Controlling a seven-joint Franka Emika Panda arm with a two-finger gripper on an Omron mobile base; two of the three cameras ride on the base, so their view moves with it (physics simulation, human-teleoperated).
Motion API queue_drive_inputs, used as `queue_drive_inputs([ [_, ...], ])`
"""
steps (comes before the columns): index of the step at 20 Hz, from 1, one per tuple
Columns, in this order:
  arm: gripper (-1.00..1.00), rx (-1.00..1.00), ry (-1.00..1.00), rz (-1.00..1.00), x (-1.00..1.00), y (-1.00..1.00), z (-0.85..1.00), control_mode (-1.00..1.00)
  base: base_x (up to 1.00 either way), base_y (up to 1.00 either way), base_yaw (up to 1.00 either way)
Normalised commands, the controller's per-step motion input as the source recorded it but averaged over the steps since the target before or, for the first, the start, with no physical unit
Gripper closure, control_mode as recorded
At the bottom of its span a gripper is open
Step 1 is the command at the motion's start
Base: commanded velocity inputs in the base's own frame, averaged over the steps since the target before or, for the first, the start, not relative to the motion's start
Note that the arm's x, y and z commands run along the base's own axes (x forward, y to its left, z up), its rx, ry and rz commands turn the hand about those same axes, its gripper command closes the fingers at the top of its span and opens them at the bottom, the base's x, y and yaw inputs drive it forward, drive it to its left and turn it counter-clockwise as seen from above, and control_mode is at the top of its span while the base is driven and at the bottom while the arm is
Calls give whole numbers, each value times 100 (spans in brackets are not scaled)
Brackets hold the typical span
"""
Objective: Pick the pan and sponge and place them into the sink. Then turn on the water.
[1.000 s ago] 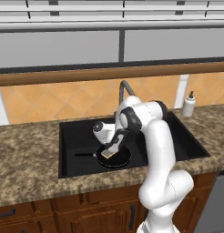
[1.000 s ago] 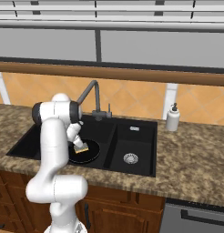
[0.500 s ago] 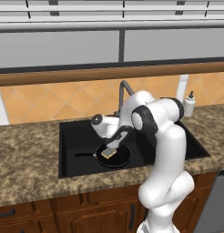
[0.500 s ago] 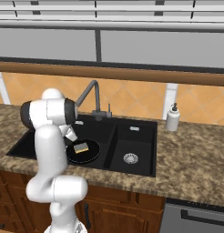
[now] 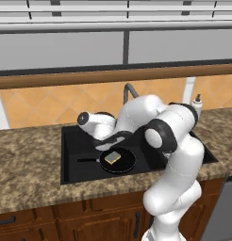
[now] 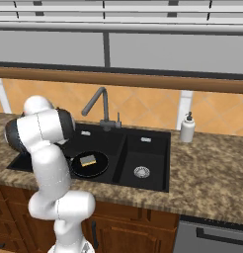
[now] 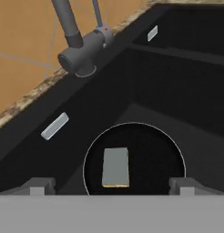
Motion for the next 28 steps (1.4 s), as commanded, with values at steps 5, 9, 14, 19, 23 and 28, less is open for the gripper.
queue_drive_inputs([
  [5,-100,-3,-18,-11,-48,33,74,-100,0,0,0],
  [9,-100,-1,-23,-3,-67,9,69,-100,0,0,0],
  [14,-100,4,-25,-2,-89,-9,31,-100,0,0,0],
  [19,-100,15,-18,-7,-91,-46,4,-100,0,0,0],
  [23,-100,21,-10,-11,-45,-74,11,-100,0,0,0],
  [28,-100,21,-13,-7,-33,-83,17,-100,0,0,0],
])
